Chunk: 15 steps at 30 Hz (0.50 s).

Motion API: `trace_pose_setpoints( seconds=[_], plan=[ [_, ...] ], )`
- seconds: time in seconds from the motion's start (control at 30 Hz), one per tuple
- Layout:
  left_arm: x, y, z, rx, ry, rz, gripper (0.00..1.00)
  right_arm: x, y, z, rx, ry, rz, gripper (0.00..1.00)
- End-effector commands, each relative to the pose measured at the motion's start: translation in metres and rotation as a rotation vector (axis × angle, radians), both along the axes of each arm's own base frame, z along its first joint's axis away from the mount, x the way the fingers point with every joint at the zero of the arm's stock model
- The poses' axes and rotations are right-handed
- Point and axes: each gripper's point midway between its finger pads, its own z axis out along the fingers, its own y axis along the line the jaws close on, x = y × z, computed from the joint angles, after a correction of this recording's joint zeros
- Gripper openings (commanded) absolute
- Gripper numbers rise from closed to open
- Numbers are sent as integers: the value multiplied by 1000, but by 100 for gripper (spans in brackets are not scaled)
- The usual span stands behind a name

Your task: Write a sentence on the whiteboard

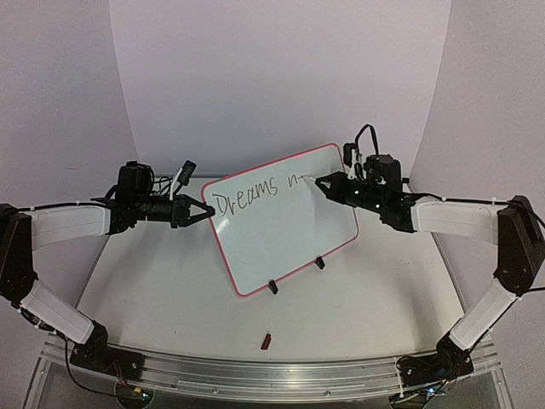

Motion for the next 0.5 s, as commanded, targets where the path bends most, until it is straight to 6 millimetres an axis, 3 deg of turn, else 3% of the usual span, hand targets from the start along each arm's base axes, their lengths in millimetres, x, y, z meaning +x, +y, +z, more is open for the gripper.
trace_pose_setpoints(
  seconds=[0.0, 0.47],
  plan=[
    [-3, -3, -14, 64, -45, -25, 0, 13, 0, 28, 25, -70, -19, 0],
    [-4, -3, -13, 64, -46, -25, 0, 5, 9, 7, 17, -19, 49, 0]
  ],
)
